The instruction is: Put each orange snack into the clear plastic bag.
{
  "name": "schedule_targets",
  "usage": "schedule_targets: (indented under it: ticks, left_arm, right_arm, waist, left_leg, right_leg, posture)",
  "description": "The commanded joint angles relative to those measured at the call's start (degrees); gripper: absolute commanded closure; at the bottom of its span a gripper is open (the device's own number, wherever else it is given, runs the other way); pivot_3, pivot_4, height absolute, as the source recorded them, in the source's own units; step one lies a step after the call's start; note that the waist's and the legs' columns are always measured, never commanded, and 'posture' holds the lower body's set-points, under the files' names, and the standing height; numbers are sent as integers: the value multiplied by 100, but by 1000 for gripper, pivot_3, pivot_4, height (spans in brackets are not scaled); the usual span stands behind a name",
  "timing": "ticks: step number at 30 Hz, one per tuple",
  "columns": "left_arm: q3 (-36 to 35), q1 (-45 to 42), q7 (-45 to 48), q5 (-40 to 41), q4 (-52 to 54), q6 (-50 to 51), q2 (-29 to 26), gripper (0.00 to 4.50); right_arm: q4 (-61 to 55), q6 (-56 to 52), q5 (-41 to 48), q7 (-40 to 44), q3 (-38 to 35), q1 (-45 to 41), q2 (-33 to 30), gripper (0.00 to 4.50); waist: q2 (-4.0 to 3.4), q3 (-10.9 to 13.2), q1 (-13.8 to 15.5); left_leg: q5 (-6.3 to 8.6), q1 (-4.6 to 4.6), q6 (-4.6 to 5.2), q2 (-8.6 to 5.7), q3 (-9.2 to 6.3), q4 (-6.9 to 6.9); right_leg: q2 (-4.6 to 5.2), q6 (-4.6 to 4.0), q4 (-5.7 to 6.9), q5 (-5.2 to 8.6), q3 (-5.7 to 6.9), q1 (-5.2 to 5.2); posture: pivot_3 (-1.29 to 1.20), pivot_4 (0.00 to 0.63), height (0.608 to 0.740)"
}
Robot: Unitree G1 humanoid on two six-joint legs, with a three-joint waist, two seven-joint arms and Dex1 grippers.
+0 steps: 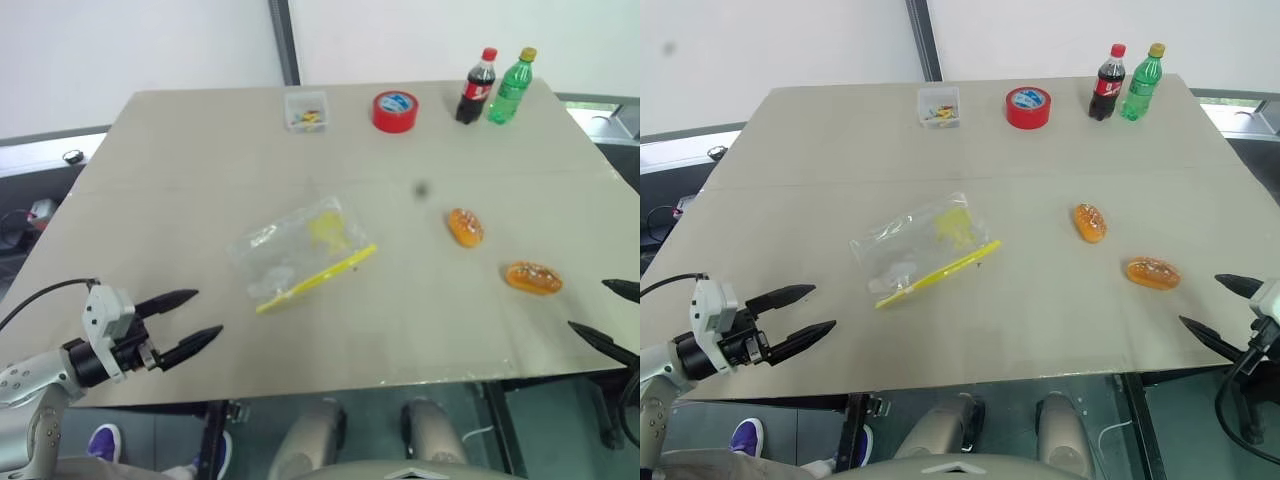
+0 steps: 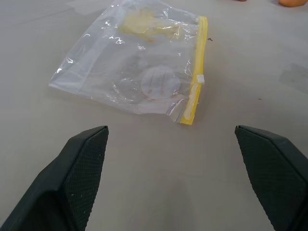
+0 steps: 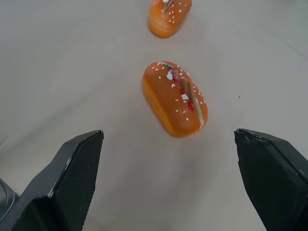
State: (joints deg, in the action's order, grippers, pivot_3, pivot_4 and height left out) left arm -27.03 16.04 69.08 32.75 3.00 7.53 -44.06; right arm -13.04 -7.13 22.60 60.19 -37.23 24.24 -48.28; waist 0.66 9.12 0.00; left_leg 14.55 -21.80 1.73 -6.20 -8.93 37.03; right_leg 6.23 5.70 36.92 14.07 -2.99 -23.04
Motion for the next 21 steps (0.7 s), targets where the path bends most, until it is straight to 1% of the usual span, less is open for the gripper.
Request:
schedule_targets:
  ticks: [1, 4, 8, 11, 14, 16, 18, 21]
  left_arm:
    - [-36, -70, -11, 74, 35, 134, -65, 30]
    - [44, -180, -147, 297, 203, 459, 47, 30]
    - [74, -245, -384, 339, 405, 756, 116, 30]
    - [59, -378, -605, 573, 569, 1220, 129, 30]
    - [84, -529, -1114, 768, 731, 2053, 33, 30]
    - [99, -777, -1572, 1199, 881, 3012, -75, 30]
    - [2, -1060, -1715, 1958, 835, 4013, -214, 30]
    - [-182, -1434, -2197, 2437, 620, 4796, -214, 30]
  right_arm:
    - [-94, 74, 85, 14, -240, -103, -83, 19]
    - [-145, -4, 194, -24, -136, -306, -95, 19]
    - [-331, -117, 230, -150, 43, -494, -5, 19]
    - [-583, -245, 290, -271, 225, -607, 73, 19]
    - [-903, -391, 338, -478, 545, -808, 165, 19]
    - [-1182, -413, 98, -705, 836, -925, 196, 19]
    - [-1437, -523, 42, -869, 1116, -1062, 214, 19]
    - [-1780, -740, 131, -917, 1494, -1225, 186, 19]
  waist:
    - [0, 0, 0]
    - [-1, 1, -2]
    - [-2, 2, -3]
    - [-2, 2, 7]
    - [-2, 2, 7]
    - [-2, 2, 14]
    - [-2, 3, 19]
    - [-4, 4, 20]
  left_leg:
    - [0, 0, 0, 0, 0, 0]
    - [0, 1, 0, 1, 1, 0]
    - [2, 1, -2, 4, 0, 0]
    - [4, 0, -4, 6, -2, 0]
    - [5, 0, -5, 8, -3, 0]
    - [5, 0, -6, 9, -3, 0]
    - [5, 0, -6, 10, -7, 1]
    - [6, -1, -7, 13, -9, 3]
  right_leg:
    - [0, 0, 0, 0, 0, 0]
    - [-1, 0, 0, 0, -1, 0]
    - [-4, 0, 0, 0, 0, 0]
    - [-6, 0, -1, 0, 1, -1]
    - [-9, 0, -1, 0, 1, -1]
    - [-11, 0, -1, 0, 1, -2]
    - [-13, 0, 0, -1, 4, -2]
    - [-18, 1, 1, -1, 5, -9]
  posture:
    - [0, 150, 740]
    - [0, 150, 740]
    - [0, 150, 740]
    - [0, 150, 740]
    - [0, 150, 740]
    - [0, 150, 740]
    - [0, 150, 740]
    - [0, 150, 740]
